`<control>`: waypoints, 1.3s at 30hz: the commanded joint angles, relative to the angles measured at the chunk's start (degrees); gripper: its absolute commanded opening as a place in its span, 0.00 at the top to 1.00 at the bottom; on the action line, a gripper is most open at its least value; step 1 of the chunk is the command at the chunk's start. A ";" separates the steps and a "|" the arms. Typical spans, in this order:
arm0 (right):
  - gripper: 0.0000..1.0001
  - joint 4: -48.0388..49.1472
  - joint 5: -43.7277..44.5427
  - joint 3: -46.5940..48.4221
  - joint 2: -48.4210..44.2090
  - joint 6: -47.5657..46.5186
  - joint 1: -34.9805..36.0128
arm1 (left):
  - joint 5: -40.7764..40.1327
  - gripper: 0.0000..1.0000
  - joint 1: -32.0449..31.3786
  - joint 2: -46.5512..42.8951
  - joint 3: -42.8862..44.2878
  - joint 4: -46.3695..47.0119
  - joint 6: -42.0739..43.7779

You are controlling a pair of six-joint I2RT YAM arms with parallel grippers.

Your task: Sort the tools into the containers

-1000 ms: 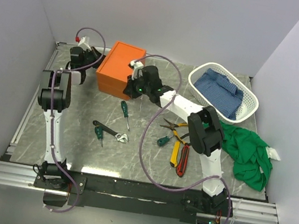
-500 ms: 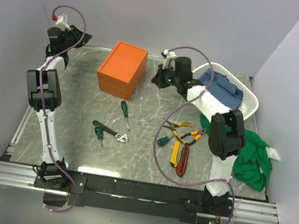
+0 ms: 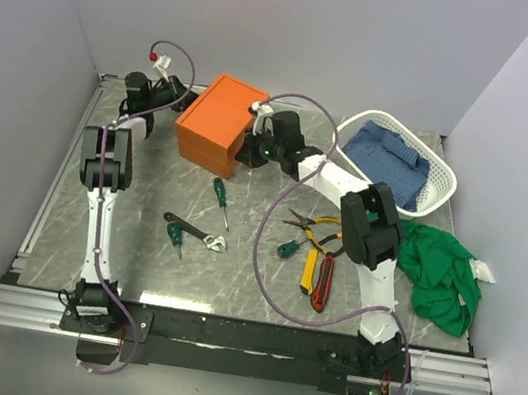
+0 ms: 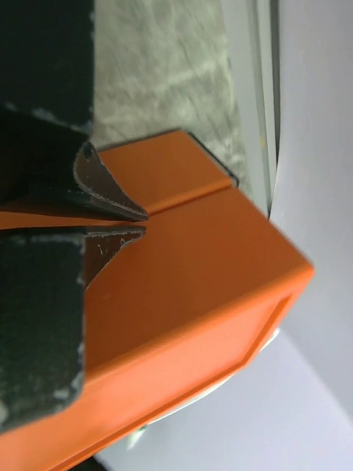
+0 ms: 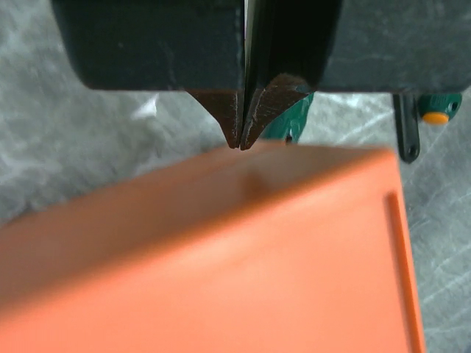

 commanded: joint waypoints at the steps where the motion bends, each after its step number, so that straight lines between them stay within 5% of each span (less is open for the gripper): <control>1: 0.99 5.12 -0.90 6.04 2.93 2.46 2.72 | 12.09 0.89 -1.60 1.42 6.40 7.03 -3.06; 6: 0.98 9.95 -1.78 9.48 6.18 4.66 5.37 | 19.22 0.84 -2.92 5.55 12.38 4.48 -4.55; 9: 0.96 12.43 -3.70 10.36 6.37 7.75 6.16 | 13.45 0.74 -3.01 3.81 9.76 3.17 -1.13; 12: 0.96 6.81 -5.11 8.44 1.46 3.98 5.03 | 2.38 0.68 0.05 -0.31 5.90 -1.13 2.03; 16: 0.96 6.19 -8.45 -6.39 -13.80 -1.99 -0.24 | -13.26 0.61 4.45 -7.35 2.02 -8.50 5.45; 20: 0.96 5.74 -6.45 -11.78 -21.75 0.79 -6.05 | -32.04 0.62 8.06 -18.24 -8.77 -8.70 5.82; 23: 0.97 6.97 -1.02 -11.18 -22.64 2.04 -8.95 | -39.02 0.73 9.73 -26.77 -15.99 -15.89 7.57; 29: 0.95 13.91 9.89 -4.50 -13.87 3.79 -10.63 | -35.37 0.99 11.14 -41.71 -34.79 -23.56 5.39; 33: 0.96 15.06 15.70 4.96 -3.52 5.19 -10.72 | -23.27 0.99 11.49 -46.03 -45.42 -17.95 1.26; 39: 0.99 14.44 23.09 18.51 8.36 6.61 -11.24 | -13.56 0.99 10.88 -46.39 -47.81 -16.70 1.60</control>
